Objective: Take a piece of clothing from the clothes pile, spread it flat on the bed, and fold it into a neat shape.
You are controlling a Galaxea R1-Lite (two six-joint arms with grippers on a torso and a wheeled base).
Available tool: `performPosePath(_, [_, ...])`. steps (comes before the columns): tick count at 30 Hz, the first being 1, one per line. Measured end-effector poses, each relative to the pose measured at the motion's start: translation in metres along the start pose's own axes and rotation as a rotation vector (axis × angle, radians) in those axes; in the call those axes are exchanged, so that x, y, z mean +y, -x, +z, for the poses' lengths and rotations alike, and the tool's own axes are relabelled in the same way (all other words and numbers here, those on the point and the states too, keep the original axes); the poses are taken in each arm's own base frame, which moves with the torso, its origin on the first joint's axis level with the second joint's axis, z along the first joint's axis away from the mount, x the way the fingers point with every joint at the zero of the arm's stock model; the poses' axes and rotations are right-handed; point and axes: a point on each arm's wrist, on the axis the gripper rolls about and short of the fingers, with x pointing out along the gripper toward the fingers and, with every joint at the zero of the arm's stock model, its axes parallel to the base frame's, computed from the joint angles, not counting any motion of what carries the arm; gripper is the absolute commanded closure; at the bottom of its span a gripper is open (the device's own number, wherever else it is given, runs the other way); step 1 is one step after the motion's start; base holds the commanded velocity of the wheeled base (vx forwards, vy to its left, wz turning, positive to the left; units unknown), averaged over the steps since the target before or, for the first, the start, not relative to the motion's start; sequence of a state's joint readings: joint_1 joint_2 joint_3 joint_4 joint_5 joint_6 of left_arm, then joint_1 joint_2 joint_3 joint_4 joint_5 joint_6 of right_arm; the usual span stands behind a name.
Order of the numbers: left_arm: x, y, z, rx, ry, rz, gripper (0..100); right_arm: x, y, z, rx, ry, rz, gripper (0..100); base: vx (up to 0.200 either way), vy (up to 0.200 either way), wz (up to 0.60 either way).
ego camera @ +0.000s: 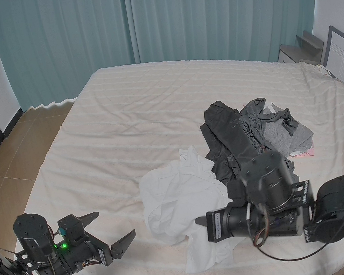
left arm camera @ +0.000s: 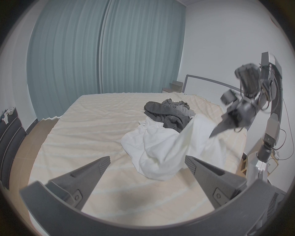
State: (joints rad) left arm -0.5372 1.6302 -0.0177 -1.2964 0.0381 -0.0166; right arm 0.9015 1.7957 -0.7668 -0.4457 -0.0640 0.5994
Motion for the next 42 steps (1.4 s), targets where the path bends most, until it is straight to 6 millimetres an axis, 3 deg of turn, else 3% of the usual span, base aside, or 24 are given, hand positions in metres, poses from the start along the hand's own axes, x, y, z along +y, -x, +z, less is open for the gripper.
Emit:
performPosePath(10, [-0.002,-0.006,-0.007,0.045,-0.005,-0.011,0,0.02,0.073,0.062,-0.236,0.008,0.226,100,0.0,0.0,0.0])
performPosePath(18, [-0.011,-0.014,-0.014,0.084,-0.037,-0.062,0,0.037,0.106,0.094,-0.368,0.051,0.317,100,0.0,0.0,0.0])
performPosePath(29, [-0.02,-0.044,-0.03,0.07,-0.064,-0.092,0,0.062,0.135,0.102,-0.411,0.088,0.432,100,0.0,0.0,0.0])
performPosePath(36, [-0.04,-0.052,-0.041,0.123,-0.014,-0.149,0,0.072,0.147,0.103,-0.428,0.098,0.48,100,0.0,0.0,0.0])
performPosePath(42, [-0.044,-0.057,-0.041,0.114,-0.002,-0.123,0,0.072,0.149,0.102,-0.43,0.1,0.487,100,0.0,0.0,0.0])
